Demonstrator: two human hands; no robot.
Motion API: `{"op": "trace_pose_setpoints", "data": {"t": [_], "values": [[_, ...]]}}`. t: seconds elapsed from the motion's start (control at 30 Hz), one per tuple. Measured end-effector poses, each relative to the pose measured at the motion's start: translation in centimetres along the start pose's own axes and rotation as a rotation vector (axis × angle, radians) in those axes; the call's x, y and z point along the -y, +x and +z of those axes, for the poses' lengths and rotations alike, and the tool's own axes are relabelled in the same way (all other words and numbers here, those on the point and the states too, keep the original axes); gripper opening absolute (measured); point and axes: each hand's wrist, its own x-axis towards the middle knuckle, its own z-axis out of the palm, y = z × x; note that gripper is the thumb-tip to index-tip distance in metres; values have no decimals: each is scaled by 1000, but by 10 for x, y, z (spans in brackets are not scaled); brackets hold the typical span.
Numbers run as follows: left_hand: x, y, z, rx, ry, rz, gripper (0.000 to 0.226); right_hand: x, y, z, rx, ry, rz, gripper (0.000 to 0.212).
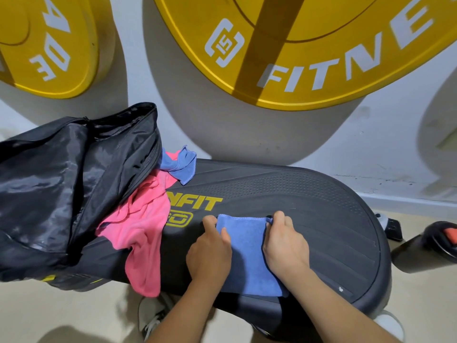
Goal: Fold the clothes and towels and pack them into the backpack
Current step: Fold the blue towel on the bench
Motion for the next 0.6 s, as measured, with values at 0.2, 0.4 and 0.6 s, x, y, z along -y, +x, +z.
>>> {"op": "trace_pose_setpoints", "data": {"t": [0.2, 0.4, 0.6], "values": [[-2, 6, 9, -244, 3, 518, 28, 1, 2, 1, 20, -22, 35, 24], [4, -4, 26, 11, 200, 557, 58, -3, 7, 0, 5, 122, 119, 22], [4, -8, 27, 70, 200, 523, 62, -2, -8, 1, -330, 52, -113, 38]]}}
